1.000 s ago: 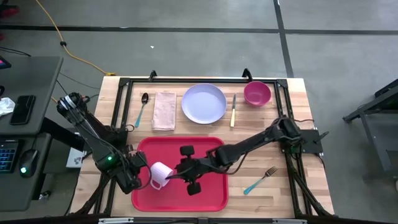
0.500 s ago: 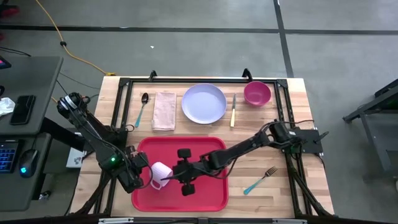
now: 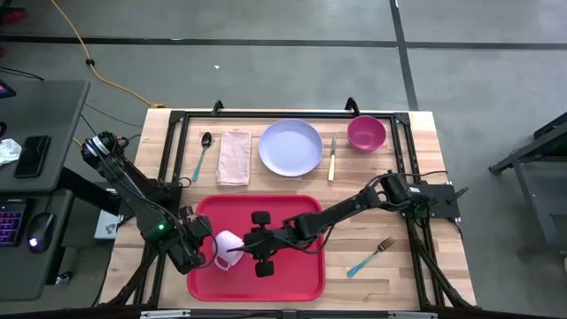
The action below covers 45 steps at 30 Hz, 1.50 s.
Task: Set up tray
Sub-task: Put the pink mug on the top left of the orange serving tray
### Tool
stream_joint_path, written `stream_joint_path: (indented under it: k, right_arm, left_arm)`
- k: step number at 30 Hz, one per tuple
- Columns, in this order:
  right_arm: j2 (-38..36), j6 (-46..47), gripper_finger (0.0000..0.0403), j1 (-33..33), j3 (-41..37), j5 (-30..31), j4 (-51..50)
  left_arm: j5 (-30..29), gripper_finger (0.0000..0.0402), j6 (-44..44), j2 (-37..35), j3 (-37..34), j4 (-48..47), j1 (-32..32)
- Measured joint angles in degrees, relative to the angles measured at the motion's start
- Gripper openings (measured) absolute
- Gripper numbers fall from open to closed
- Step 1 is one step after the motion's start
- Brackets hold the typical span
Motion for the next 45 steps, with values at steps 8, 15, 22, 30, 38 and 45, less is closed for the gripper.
stream_joint_path:
  k: [8,15,22,30,38,45]
  right_arm:
    - [2.0,0.9,0.0108,0.0,0.0,-0.1,1.7]
    - [4.2,2.0,0.0108,-0.2,0.0,1.5,3.8]
    - [5.3,2.5,0.0108,-0.4,0.0,4.0,4.1]
    - [5.3,3.5,0.0108,-0.6,0.0,4.2,6.6]
    - [5.3,5.0,0.01,-1.2,0.0,5.3,7.1]
    - [5.3,5.0,0.0044,-2.1,0.0,5.3,8.3]
  left_arm:
    - [-0.1,0.0063,0.0,0.0,0.0,-0.4,0.0]
    - [-1.5,0.0062,0.0,0.0,0.0,-0.3,0.0]
    - [-2.0,0.0062,0.0,0.4,-0.5,0.9,0.0]
    - [2.0,0.0062,-0.5,0.4,-8.7,15.0,0.0]
    - [0.4,0.0062,-1.4,0.5,-10.0,16.6,0.0]
    - [-0.4,0.0062,-1.3,0.5,-10.0,16.6,0.0]
